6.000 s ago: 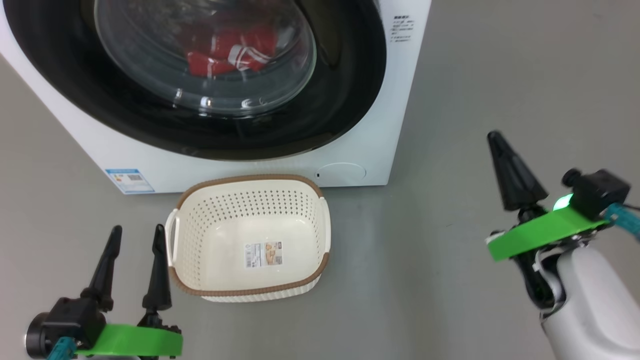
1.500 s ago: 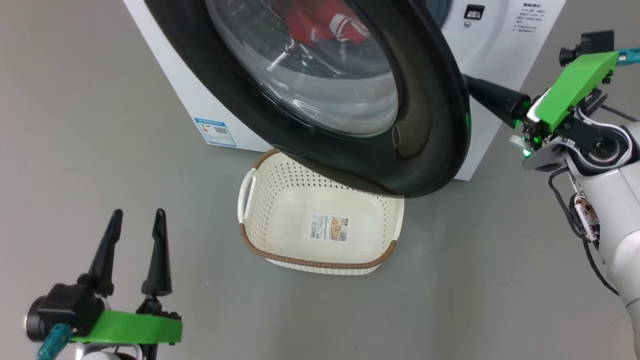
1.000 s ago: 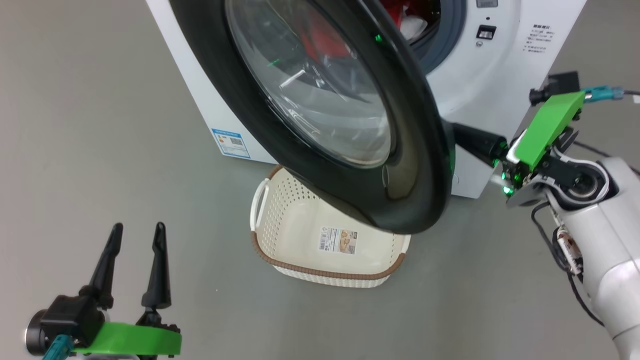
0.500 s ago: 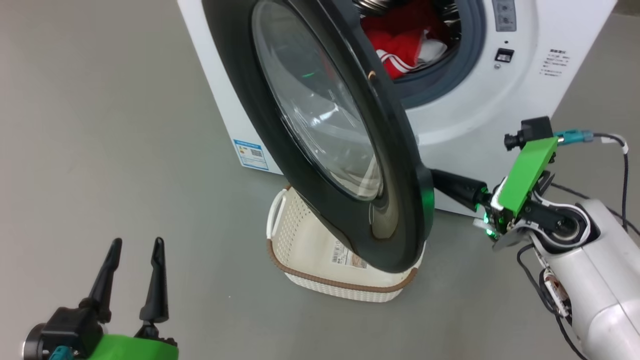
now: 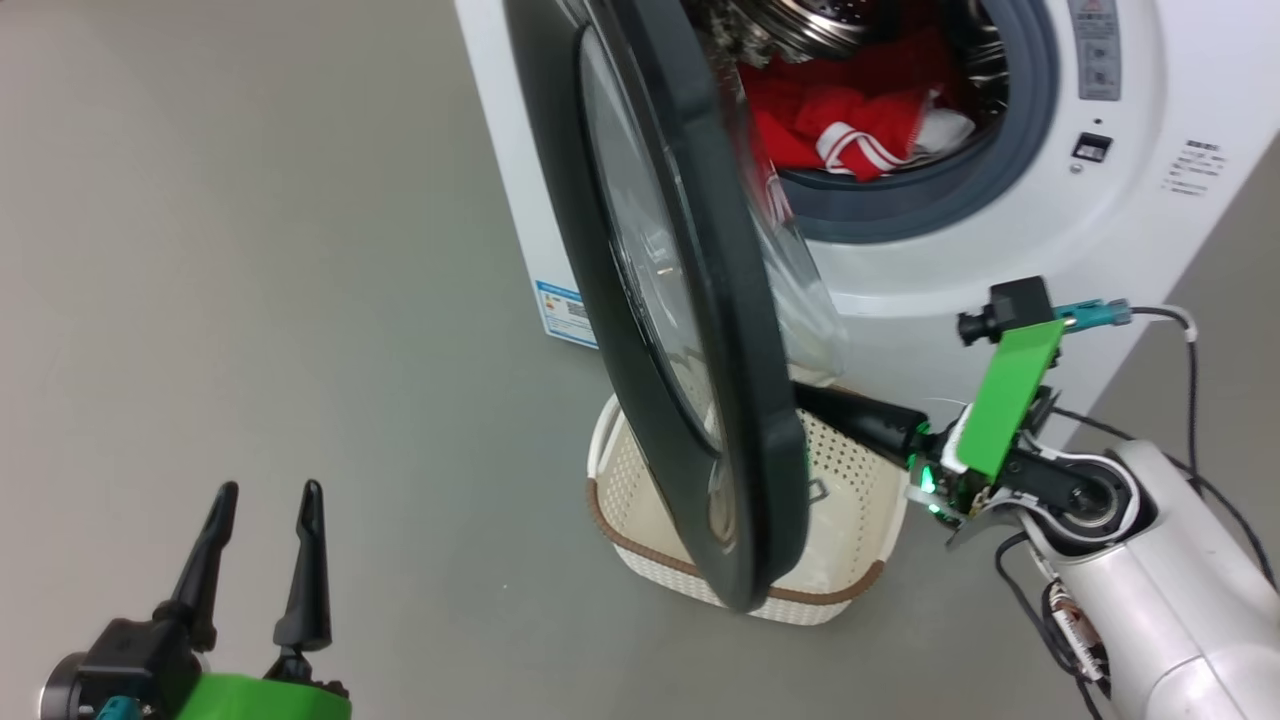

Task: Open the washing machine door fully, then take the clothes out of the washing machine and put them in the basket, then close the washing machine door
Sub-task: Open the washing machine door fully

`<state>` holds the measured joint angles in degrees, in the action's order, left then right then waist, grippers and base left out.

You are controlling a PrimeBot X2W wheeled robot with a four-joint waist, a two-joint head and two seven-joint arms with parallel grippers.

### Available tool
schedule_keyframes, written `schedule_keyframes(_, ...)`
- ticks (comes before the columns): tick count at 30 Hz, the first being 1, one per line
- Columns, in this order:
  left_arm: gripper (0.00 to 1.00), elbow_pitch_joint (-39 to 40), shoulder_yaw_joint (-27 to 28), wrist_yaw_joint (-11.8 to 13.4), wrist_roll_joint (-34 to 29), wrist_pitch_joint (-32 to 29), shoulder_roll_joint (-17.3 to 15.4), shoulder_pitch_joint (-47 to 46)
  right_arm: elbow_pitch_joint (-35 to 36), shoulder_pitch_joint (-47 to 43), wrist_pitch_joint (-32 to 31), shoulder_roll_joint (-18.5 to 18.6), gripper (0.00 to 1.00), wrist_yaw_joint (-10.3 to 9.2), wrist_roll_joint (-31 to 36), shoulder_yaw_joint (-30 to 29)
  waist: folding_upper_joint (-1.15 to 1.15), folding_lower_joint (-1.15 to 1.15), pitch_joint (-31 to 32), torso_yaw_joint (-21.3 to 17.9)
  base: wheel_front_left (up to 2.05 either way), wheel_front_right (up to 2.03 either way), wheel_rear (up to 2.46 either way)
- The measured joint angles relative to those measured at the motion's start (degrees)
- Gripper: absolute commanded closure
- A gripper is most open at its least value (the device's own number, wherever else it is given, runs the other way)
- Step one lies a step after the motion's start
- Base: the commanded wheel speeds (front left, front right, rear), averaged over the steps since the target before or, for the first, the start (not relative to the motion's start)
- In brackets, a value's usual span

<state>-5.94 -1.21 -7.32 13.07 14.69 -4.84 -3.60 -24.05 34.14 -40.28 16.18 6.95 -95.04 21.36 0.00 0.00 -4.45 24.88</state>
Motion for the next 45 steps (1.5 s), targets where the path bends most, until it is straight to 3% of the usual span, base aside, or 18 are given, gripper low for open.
schedule_keyframes(13, 0.00, -0.4, -0.2, 0.0, 0.0, 0.0, 0.0, 1.0, 1.8, -0.4, -1.8, -4.1, 1.00, 0.01, 0.2, 2.8, 0.00, 0.00, 0.8, 4.4, 0.00, 0.00, 0.00)
schedule_keyframes(23, 0.00, -0.1, 1.0, 0.0, 0.0, 0.0, 0.1, 1.0, -1.4, 2.9, -2.1, -8.7, 1.00, 0.01, 2.9, 6.5, 0.00, 0.00, 0.4, 6.2, 0.00, 0.00, 0.00)
schedule_keyframes(45, 0.00, 1.1, 2.2, 0.0, -0.4, 0.0, 1.2, 2.4, -3.4, 6.3, -2.0, -10.6, 1.00, 0.01, 3.3, 8.3, 0.00, 0.00, 0.4, 6.3, 0.00, 0.00, 0.00)
